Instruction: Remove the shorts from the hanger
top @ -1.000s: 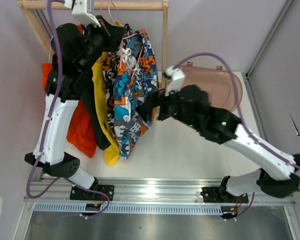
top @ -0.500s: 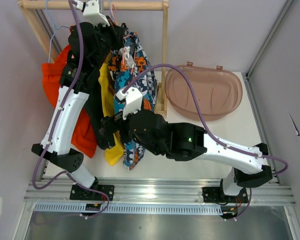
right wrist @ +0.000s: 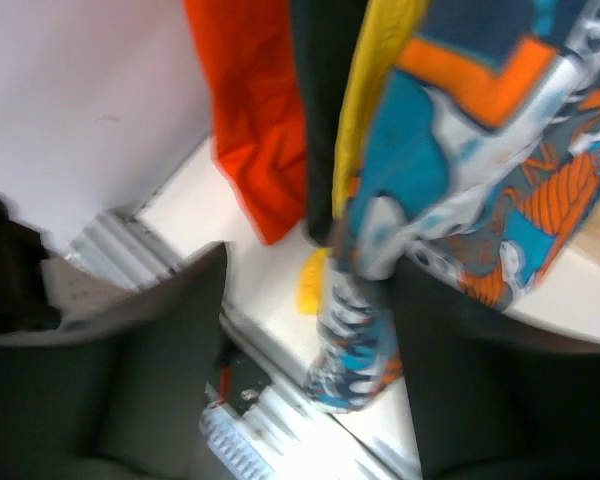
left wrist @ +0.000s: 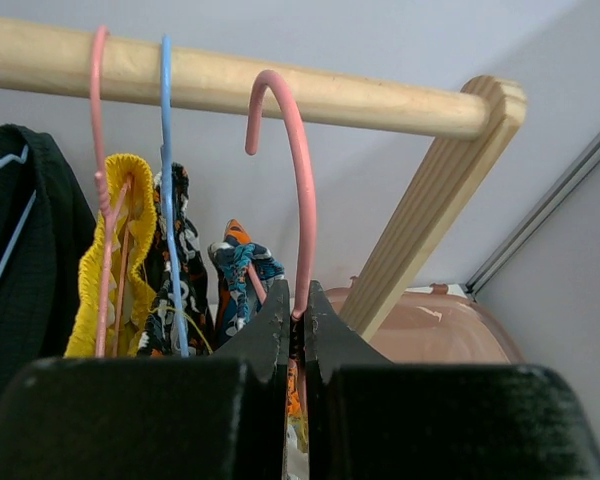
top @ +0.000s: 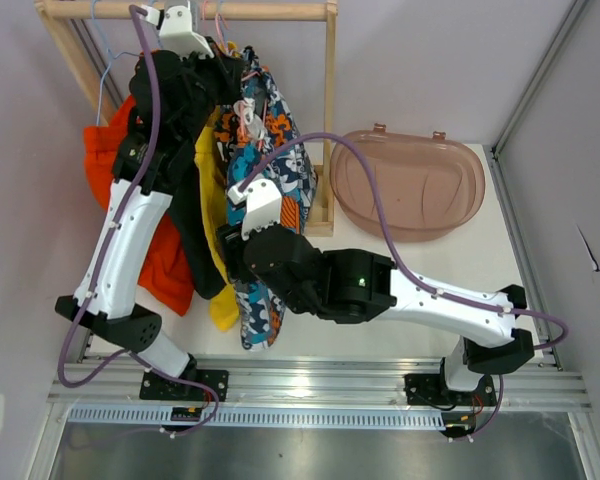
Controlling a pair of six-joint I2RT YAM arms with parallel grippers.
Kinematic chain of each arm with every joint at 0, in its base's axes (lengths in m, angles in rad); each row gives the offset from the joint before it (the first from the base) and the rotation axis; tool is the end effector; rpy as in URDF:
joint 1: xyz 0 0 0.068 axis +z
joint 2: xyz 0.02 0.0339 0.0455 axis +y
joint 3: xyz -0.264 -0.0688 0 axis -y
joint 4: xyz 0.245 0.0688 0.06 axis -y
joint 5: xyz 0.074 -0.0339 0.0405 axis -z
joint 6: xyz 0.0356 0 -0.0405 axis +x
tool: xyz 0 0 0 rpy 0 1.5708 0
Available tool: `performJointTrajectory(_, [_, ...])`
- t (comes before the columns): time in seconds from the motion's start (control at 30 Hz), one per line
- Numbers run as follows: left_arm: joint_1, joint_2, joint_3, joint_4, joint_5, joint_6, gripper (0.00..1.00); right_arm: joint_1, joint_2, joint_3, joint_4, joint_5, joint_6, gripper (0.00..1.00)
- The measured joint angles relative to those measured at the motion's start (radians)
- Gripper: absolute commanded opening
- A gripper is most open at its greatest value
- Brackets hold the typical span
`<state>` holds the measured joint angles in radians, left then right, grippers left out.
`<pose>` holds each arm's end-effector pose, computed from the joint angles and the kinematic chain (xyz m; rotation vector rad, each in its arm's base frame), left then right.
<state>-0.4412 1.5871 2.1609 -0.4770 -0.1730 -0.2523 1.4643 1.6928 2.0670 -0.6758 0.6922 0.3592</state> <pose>0.2794 -0.1252 0.5714 -0.0012 1.4904 -0.4346 0.0603 0.3506 0.4908 -0.5343 1.7706 0.6456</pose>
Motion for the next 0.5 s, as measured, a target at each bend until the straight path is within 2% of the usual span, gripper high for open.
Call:
performJointTrajectory(0.07, [0.003,-0.019,0.000,-0.002,0.001,-0.001,0.00,0.000,0.000,-0.034,0.008,0.035,0.001,0.33])
performJointTrajectory(0.1, [0.005,-0.029,0.000,-0.003,0.003,-0.002,0.00,0.000,-0.002,-0.058,0.015,0.051,0.001,0.18])
performJointTrajectory(0.17, [0.009,-0.046,0.001,-0.006,0.014,-0.004,0.00,0.000,-0.004,-0.117,0.034,0.080,-0.004,0.00])
performJointTrajectory(0.5, [0.025,-0.082,0.007,-0.044,0.029,-0.009,0.00,0.037,-0.091,-0.377,0.174,0.137,0.015,0.00])
